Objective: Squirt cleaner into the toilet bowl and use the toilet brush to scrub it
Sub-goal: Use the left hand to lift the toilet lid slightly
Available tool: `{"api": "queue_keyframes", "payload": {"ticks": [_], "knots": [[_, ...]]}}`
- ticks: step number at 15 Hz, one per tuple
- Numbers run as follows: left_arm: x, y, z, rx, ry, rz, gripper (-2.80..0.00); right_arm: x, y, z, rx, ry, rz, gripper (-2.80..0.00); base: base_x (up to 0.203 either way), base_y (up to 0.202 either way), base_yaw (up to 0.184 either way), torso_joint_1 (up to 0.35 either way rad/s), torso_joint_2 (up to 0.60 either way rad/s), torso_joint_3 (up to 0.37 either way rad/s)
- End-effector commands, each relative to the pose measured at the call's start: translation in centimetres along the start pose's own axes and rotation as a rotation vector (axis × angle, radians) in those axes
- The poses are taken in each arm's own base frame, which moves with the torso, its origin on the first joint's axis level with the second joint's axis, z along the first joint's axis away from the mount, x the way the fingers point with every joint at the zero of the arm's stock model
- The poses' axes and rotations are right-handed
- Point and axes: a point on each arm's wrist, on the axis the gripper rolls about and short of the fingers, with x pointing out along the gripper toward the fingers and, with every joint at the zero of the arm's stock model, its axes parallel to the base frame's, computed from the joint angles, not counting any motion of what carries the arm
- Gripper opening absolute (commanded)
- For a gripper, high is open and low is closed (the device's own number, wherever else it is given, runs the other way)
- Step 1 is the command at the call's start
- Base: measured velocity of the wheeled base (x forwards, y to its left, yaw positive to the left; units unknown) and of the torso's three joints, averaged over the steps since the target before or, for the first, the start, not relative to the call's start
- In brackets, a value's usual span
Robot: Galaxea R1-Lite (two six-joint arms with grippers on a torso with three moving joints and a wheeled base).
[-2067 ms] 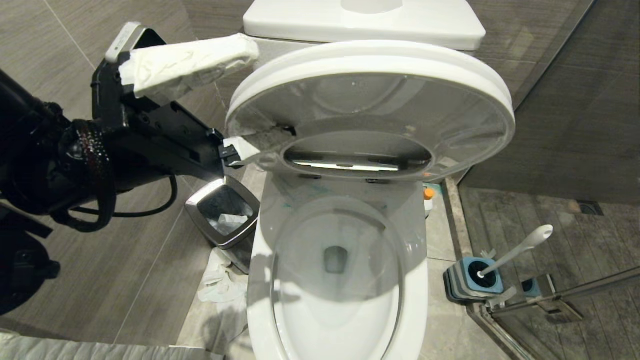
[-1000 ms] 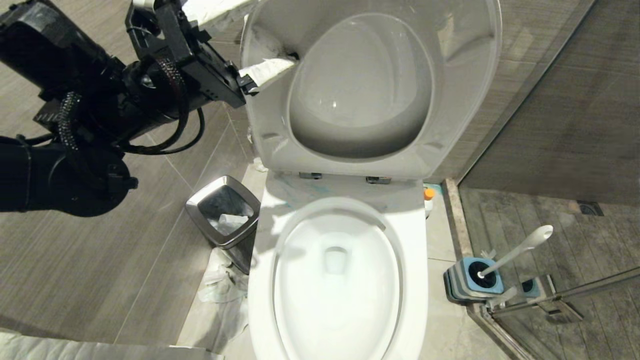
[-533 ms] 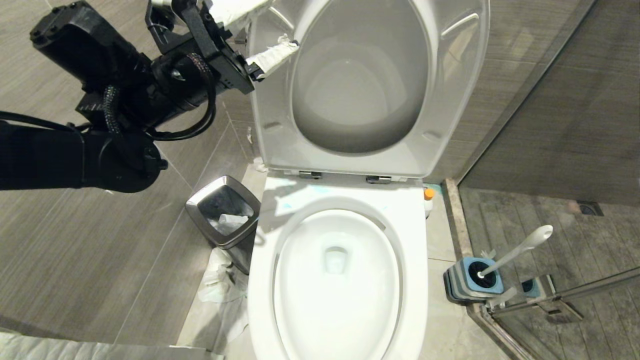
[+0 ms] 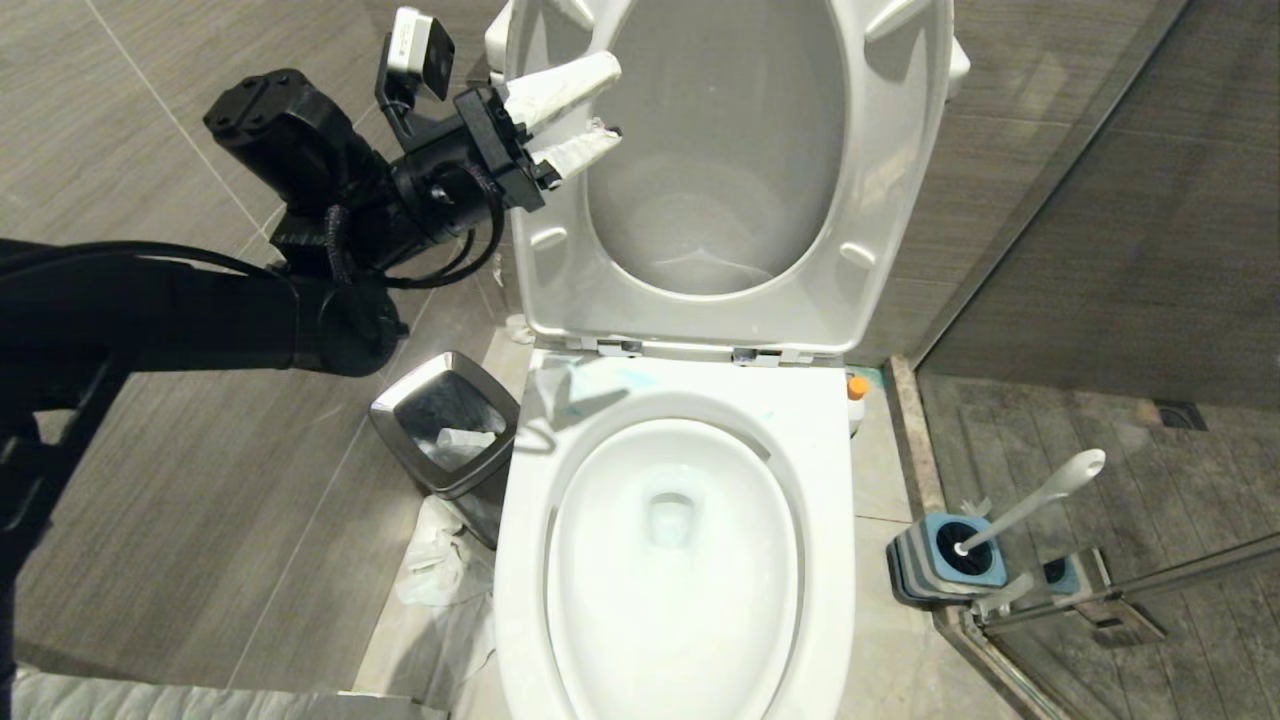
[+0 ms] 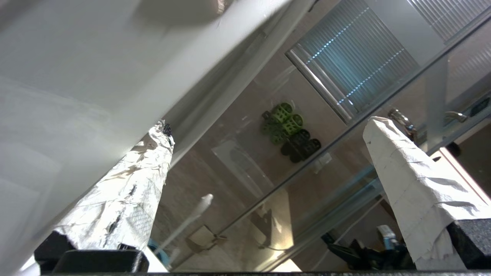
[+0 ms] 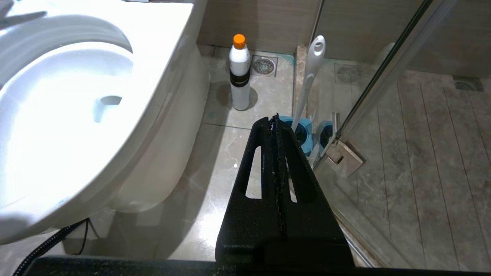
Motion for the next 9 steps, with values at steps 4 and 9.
{"api": "queue_keyframes", "payload": {"ticks": [4,9], "knots": [[-0.7,4.3,-1.0,0.000,-0.005,0.032,0.00,0.2,0.0,-0.7,0.000,0.025,-0.001,-2.80,0.000,0.000,0.000,0.000,0.00,0.000],[-0.9,5.1,-1.3,0.006,-0.004,0.040,0.00,0.2,0.0,-0.7,0.000,0.025,-0.001,-2.80,0.000,0.000,0.000,0.000,0.00,0.000]]}}
